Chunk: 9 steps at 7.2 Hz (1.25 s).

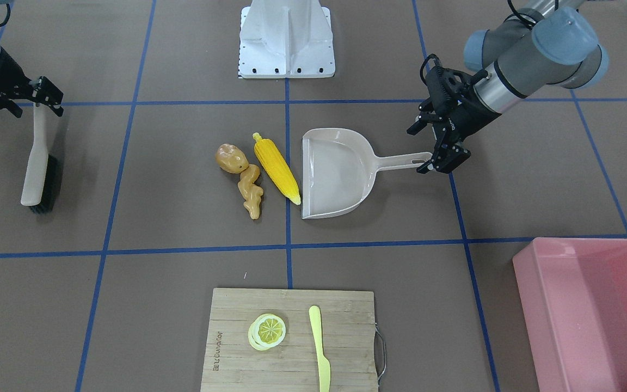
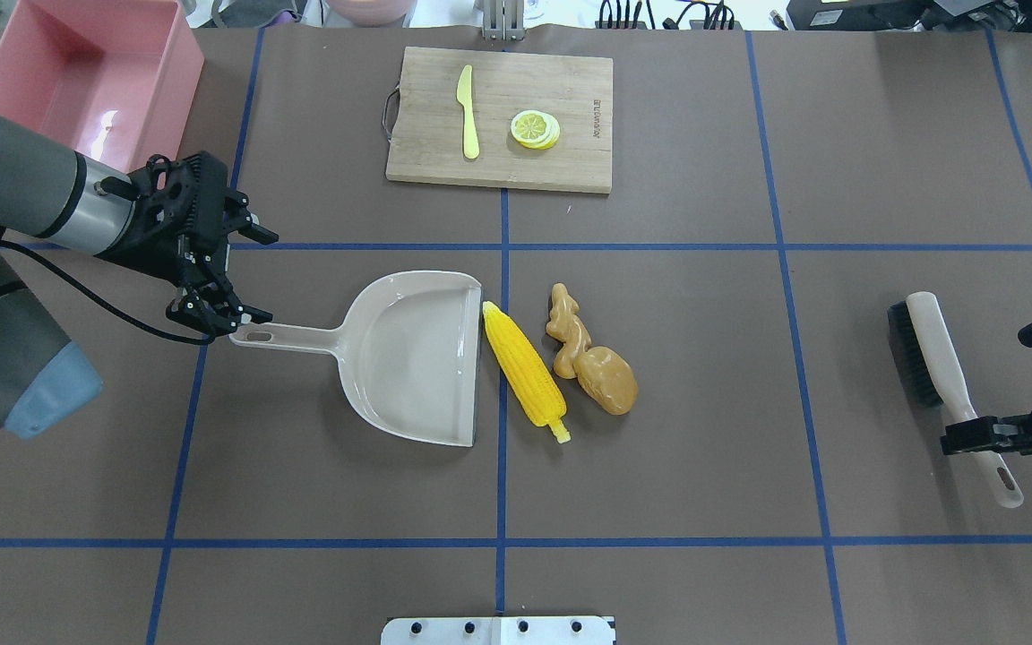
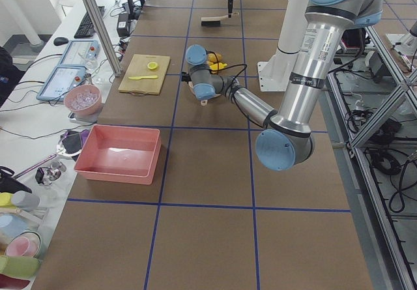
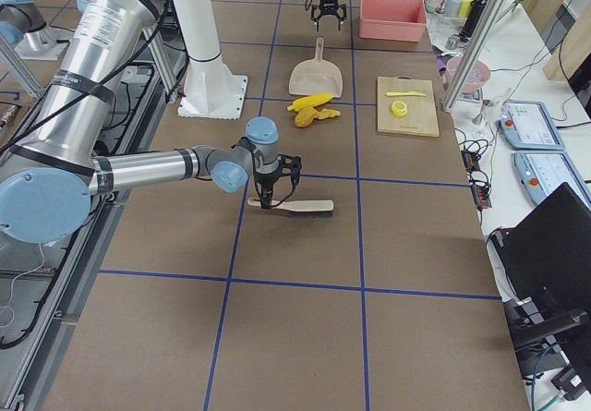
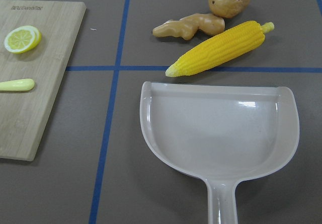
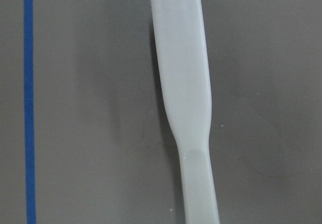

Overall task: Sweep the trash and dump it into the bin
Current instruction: 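Reach the left gripper to the dustpan handle while the right gripper reaches the brush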

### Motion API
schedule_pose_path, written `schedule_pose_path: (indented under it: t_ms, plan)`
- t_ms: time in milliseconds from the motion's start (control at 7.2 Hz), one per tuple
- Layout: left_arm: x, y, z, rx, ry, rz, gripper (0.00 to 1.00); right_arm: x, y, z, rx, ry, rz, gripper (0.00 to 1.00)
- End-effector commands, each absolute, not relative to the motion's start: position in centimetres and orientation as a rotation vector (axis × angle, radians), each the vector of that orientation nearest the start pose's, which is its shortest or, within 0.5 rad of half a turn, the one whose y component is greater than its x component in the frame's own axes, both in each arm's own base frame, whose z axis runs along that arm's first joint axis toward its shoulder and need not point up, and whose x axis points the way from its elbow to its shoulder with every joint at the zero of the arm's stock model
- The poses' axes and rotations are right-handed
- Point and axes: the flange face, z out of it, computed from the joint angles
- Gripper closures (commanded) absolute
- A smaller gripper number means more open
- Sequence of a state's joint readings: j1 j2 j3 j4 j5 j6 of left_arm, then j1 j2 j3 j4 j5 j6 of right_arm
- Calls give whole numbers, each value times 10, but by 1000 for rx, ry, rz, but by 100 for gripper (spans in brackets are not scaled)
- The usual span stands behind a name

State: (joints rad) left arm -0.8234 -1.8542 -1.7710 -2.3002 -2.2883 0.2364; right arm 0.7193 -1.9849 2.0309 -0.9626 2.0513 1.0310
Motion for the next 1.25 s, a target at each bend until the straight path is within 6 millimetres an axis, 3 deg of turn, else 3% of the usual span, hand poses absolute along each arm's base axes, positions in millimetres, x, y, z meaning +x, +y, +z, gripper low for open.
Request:
schedule_pose_path:
  t_ms: [0, 278, 417, 833, 1111]
  plan:
    - [372, -448, 341, 1094, 1033, 1220, 3, -207, -288, 561, 1, -779, -3, 1]
    - [381, -441, 349, 1112, 1099, 1167, 3, -207, -285, 563, -5, -782, -9, 17]
    - [391, -448, 371, 1107, 1107, 1157, 3, -211, -283, 563, -11, -782, -18, 27]
    - [410, -448, 384, 1074, 1109, 1165, 3, -216, -275, 564, -10, -787, -22, 29]
    - [429, -438, 393, 1041, 1124, 1186, 3, -214, -272, 565, -10, -787, -26, 41]
